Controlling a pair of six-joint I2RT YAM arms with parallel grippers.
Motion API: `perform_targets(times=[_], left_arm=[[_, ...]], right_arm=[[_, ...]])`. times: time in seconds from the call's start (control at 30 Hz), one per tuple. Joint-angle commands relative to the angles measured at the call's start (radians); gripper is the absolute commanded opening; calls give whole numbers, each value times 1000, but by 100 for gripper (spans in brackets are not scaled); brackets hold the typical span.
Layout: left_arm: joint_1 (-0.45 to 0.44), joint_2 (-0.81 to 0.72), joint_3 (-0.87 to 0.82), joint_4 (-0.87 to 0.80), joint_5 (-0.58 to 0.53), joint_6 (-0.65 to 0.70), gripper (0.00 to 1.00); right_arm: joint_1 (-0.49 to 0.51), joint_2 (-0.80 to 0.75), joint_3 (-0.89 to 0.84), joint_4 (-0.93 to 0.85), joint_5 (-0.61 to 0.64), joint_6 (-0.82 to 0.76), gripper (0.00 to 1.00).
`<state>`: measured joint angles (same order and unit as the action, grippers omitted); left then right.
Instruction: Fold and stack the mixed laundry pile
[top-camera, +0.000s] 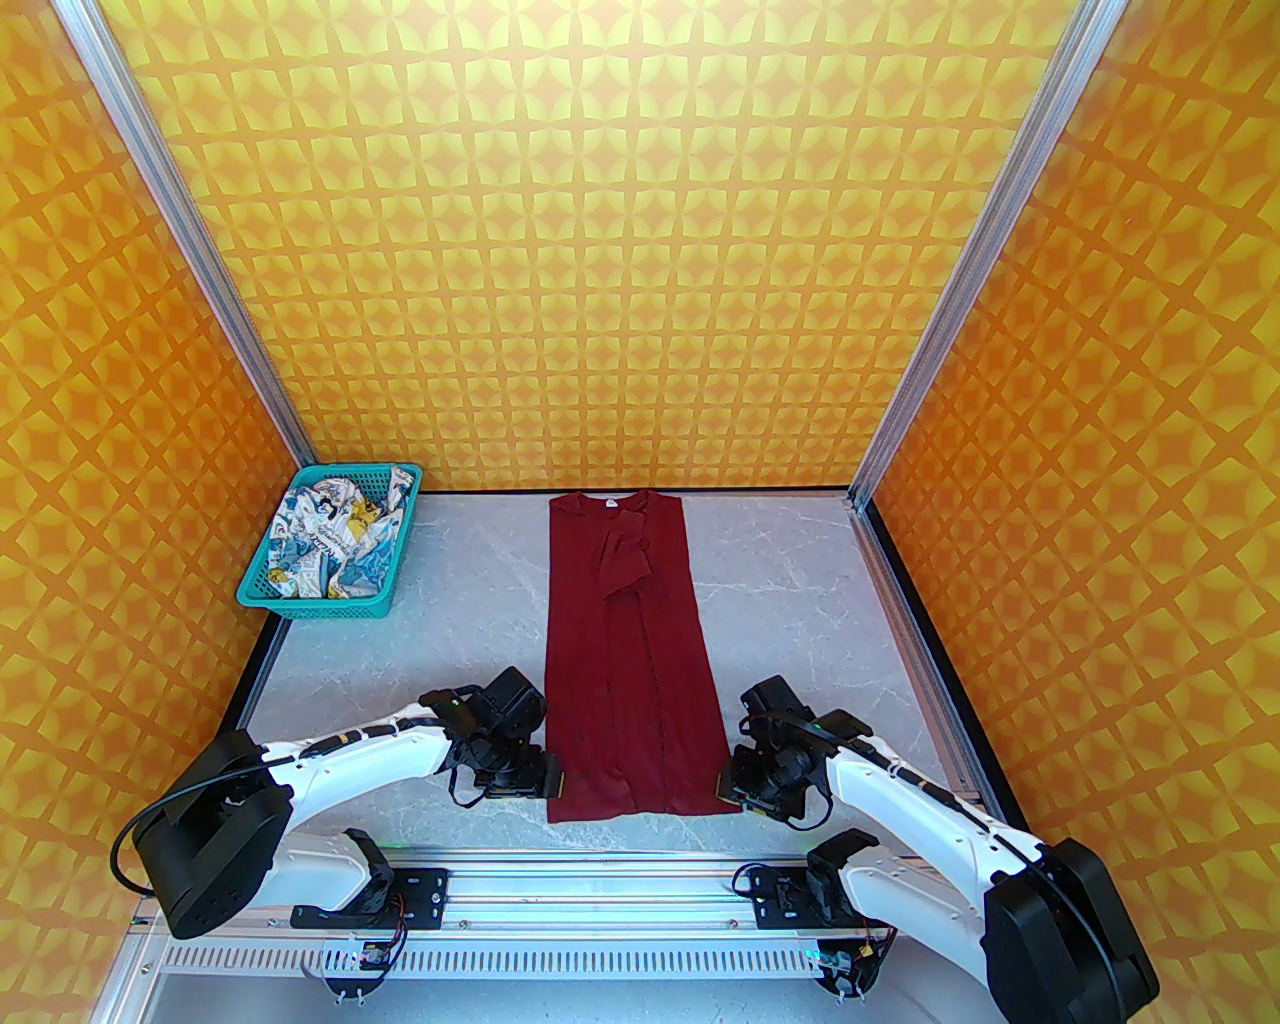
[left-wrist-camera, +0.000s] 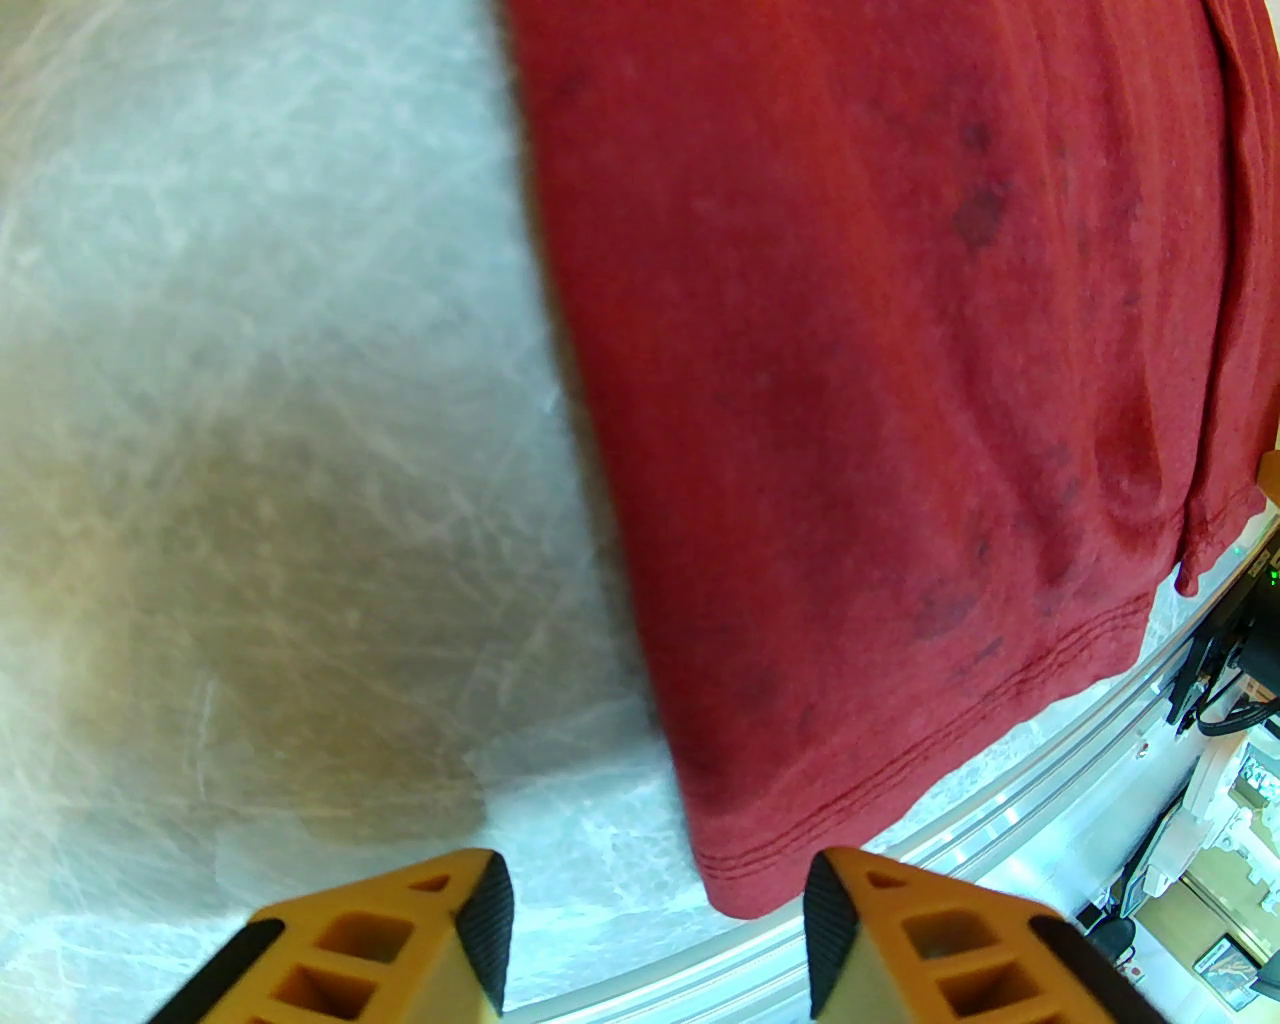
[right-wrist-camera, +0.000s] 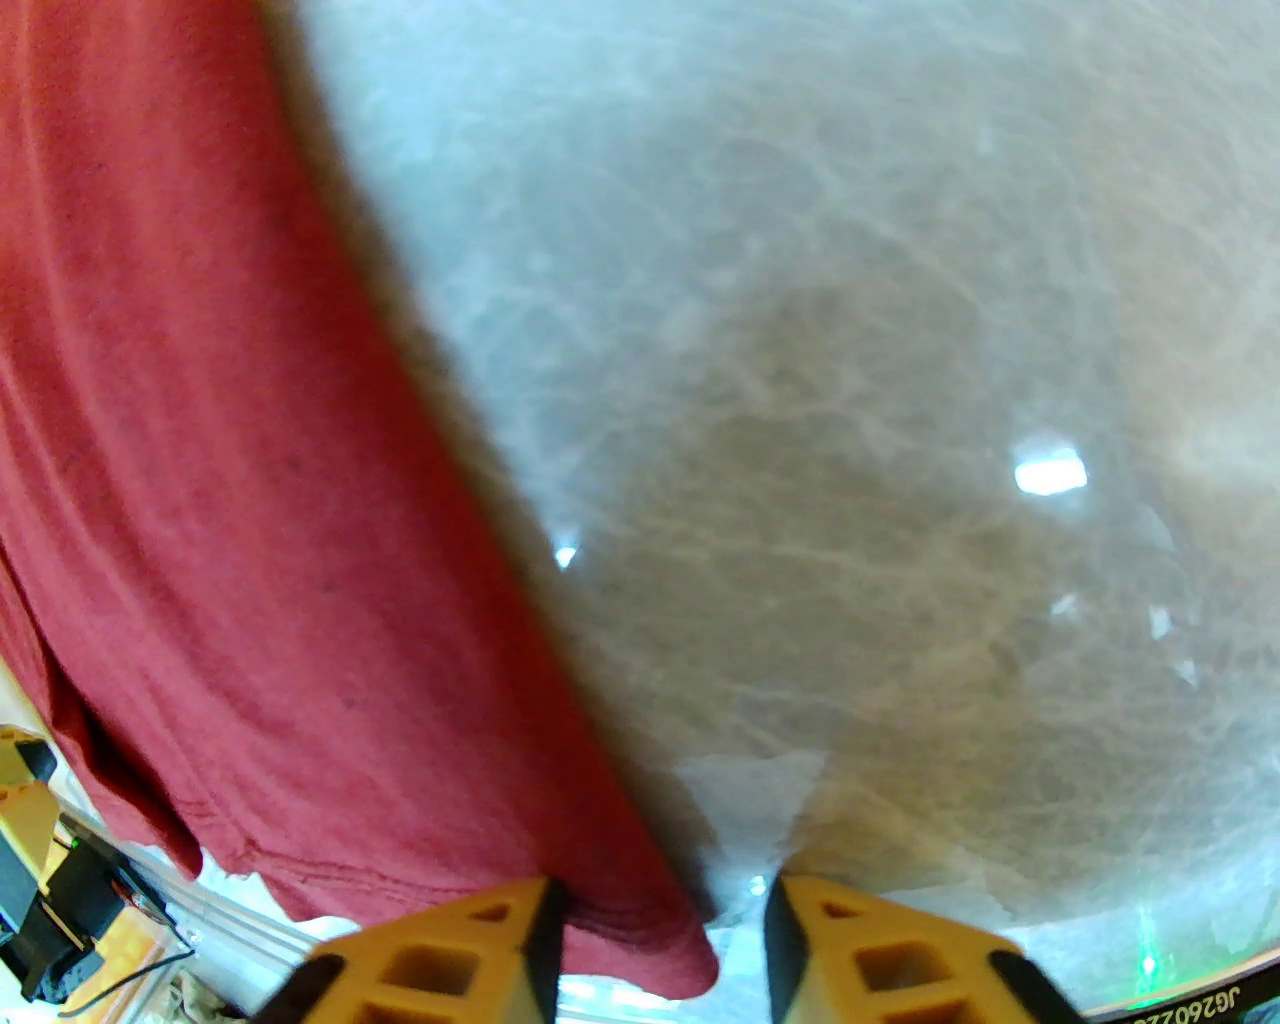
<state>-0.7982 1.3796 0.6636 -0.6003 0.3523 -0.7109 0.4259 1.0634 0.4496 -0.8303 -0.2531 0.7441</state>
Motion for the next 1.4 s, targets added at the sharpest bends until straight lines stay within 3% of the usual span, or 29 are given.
perform_targets(times=[0.0,0.3,0.6,0.9,1.17,1.27,1.37], left_arm=[[-10,-46,2,-34,17,-31,52],[-57,-76,-15,-51,23,-108,53],[-90,-50,-44,-2,19,-183,53],[-139,-18,-66,148,20,-262,49],[-154,12,-72,171,19,-290,35],[-157,9,-63,148,6,-289,24],[-159,-4,-58,118,-17,-287,8]], right_arm=[[49,22,-16,135,-159,47,26],[49,-36,18,44,-161,38,11],[50,-98,15,-24,-139,35,8],[50,-115,6,-14,-144,43,4],[50,-127,-6,-9,-149,46,3],[50,-141,-11,-10,-151,52,2],[50,-155,-18,-7,-158,57,0]])
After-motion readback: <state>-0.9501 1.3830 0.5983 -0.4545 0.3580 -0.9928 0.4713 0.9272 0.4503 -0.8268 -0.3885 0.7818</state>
